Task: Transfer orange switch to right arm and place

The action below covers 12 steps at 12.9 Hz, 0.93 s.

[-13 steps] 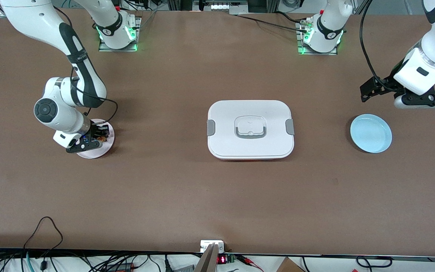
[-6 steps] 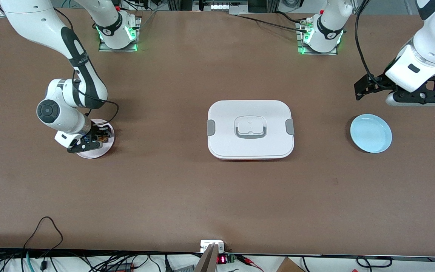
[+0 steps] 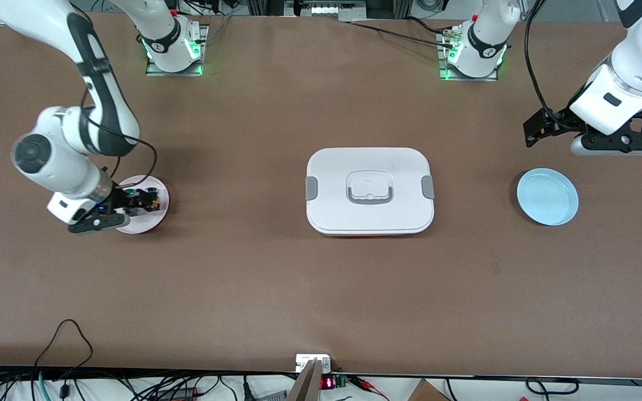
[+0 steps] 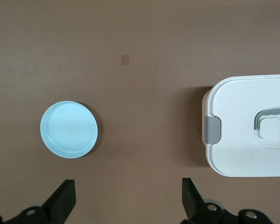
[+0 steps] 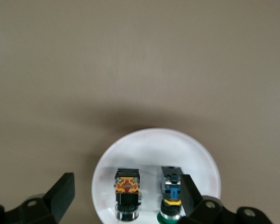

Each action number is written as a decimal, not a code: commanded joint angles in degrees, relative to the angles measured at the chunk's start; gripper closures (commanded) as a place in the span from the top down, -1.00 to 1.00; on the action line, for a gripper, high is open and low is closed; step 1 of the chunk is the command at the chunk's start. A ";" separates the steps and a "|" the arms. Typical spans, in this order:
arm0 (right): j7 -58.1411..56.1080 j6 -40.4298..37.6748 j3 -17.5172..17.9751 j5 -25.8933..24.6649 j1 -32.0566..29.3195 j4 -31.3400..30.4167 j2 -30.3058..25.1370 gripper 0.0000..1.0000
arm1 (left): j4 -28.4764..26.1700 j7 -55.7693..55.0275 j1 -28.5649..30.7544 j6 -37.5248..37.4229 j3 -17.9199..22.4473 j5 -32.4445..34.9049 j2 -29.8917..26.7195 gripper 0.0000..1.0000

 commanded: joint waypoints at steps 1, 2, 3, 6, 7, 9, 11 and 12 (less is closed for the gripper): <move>0.82 -7.87 0.12 -0.71 3.03 2.04 -7.78 1.00 | 1.40 -0.32 0.10 -1.83 -0.07 0.16 0.15 1.00; 2.21 -12.51 0.12 -0.62 4.44 3.26 -10.85 1.00 | 1.58 -0.32 0.02 -1.92 -0.07 0.25 0.24 1.00; 5.44 -17.34 0.12 -0.88 5.58 5.28 -13.15 1.00 | 1.66 -0.32 0.02 -1.92 -0.07 0.25 0.24 1.00; 7.59 -32.19 0.39 -0.97 6.38 15.19 -15.28 1.00 | 1.58 -0.23 0.02 -1.92 -0.07 0.25 0.24 1.00; 7.67 -34.76 0.39 -0.97 6.39 17.23 -15.11 1.00 | 1.66 -0.32 0.02 -1.92 -0.07 0.25 0.24 1.00; 6.80 -35.75 0.13 -0.70 6.21 18.65 -15.37 1.00 | 1.67 -0.32 0.02 -2.01 -0.07 0.25 0.24 1.00; 6.88 -36.37 0.21 -0.35 5.95 19.53 -14.93 1.00 | 1.66 -0.32 -0.07 -1.92 -0.16 0.25 0.24 1.00; 6.88 -36.37 0.21 -0.26 5.77 19.54 -14.49 1.00 | 1.67 -0.32 -0.07 -1.92 -0.07 0.25 0.24 1.00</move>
